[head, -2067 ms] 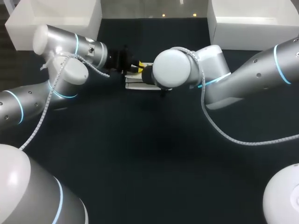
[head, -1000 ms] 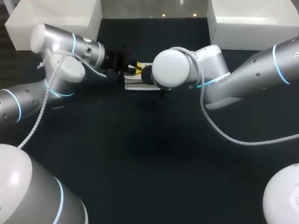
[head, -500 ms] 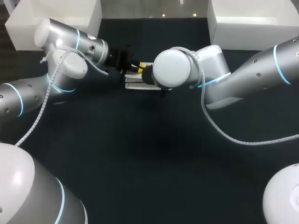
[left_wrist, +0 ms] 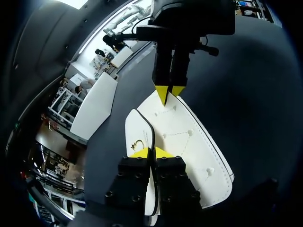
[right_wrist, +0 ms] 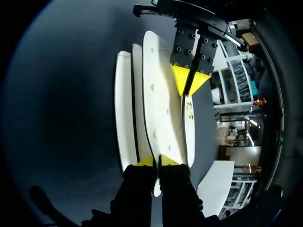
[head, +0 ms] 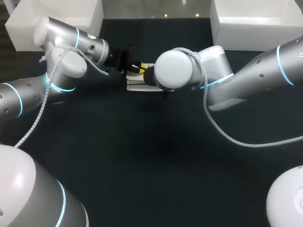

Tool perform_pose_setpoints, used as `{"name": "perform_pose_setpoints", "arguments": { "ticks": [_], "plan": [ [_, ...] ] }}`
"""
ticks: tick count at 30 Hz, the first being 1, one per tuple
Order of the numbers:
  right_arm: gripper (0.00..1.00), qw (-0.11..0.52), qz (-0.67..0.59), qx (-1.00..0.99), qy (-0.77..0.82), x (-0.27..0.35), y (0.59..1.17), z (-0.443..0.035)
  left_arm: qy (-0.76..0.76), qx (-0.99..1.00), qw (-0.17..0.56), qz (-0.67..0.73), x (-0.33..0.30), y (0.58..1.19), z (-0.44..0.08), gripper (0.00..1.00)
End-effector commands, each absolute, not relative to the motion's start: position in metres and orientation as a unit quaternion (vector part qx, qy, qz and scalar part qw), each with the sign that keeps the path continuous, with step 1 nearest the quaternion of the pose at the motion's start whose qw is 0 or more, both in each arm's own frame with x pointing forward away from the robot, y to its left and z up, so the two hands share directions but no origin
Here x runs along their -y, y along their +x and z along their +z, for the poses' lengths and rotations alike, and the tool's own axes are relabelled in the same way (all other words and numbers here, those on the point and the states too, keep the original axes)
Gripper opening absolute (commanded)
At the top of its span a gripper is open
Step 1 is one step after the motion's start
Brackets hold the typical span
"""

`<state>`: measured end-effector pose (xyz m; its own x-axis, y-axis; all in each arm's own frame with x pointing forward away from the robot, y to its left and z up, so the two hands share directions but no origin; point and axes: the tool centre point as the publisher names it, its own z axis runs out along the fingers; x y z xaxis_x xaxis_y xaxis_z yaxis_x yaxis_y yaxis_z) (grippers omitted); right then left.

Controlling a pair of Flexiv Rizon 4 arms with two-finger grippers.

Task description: Pick up the bag, open it, inspect its contents, close it, and place it on the opposite side

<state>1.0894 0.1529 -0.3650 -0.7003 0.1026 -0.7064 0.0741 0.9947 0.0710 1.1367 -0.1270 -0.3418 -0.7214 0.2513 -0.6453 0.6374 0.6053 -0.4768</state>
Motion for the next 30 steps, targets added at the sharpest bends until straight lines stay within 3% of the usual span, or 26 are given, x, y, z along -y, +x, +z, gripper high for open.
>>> {"name": "perform_pose_setpoints", "arguments": {
  "ticks": [1,4,5,6,7,8,9,10,11,12,13,22,30],
  "plan": [
    [0.0,0.386,0.02,-0.921,0.048,-0.153,1.089,-0.365,0.257,-0.857,0.264,-0.359,0.132,1.143,-0.347,0.0],
    [0.0,0.386,0.02,-0.921,0.048,-0.153,1.089,-0.365,0.251,-0.859,0.264,-0.36,0.127,1.142,-0.344,0.0],
    [0.0,0.386,0.02,-0.921,0.048,-0.153,1.089,-0.365,0.249,-0.859,0.265,-0.361,0.126,1.141,-0.343,0.12],
    [0.0,0.386,0.02,-0.921,0.048,-0.153,1.089,-0.365,0.246,-0.859,0.266,-0.361,0.125,1.14,-0.341,0.69],
    [0.0,0.386,0.02,-0.921,0.048,-0.153,1.089,-0.365,0.245,-0.859,0.267,-0.361,0.123,1.139,-0.34,0.92],
    [0.0,0.386,0.02,-0.921,0.048,-0.153,1.089,-0.365,0.242,-0.859,0.268,-0.363,0.122,1.138,-0.338,1.0],
    [0.0,0.385,0.022,-0.922,0.047,-0.154,1.089,-0.365,0.238,-0.858,0.27,-0.365,0.12,1.137,-0.335,1.0],
    [0.13,0.384,0.023,-0.922,0.046,-0.154,1.088,-0.365,0.238,-0.858,0.271,-0.366,0.119,1.136,-0.333,1.0],
    [0.36,0.383,0.022,-0.923,0.046,-0.154,1.087,-0.365,0.235,-0.857,0.272,-0.368,0.118,1.135,-0.33,1.0],
    [0.75,0.382,0.022,-0.923,0.045,-0.154,1.086,-0.364,0.233,-0.857,0.273,-0.37,0.117,1.134,-0.327,1.0],
    [1.0,0.381,0.023,-0.923,0.043,-0.154,1.085,-0.363,0.231,-0.856,0.274,-0.373,0.115,1.132,-0.324,1.0],
    [1.0,0.358,0.041,-0.932,0.034,-0.15,1.07,-0.34,0.196,-0.86,0.267,-0.387,0.1,1.119,-0.294,1.0],
    [1.0,0.303,0.037,-0.952,0.029,-0.143,1.067,-0.308,0.153,-0.897,0.214,-0.356,0.081,1.108,-0.269,1.0]
  ]
}}
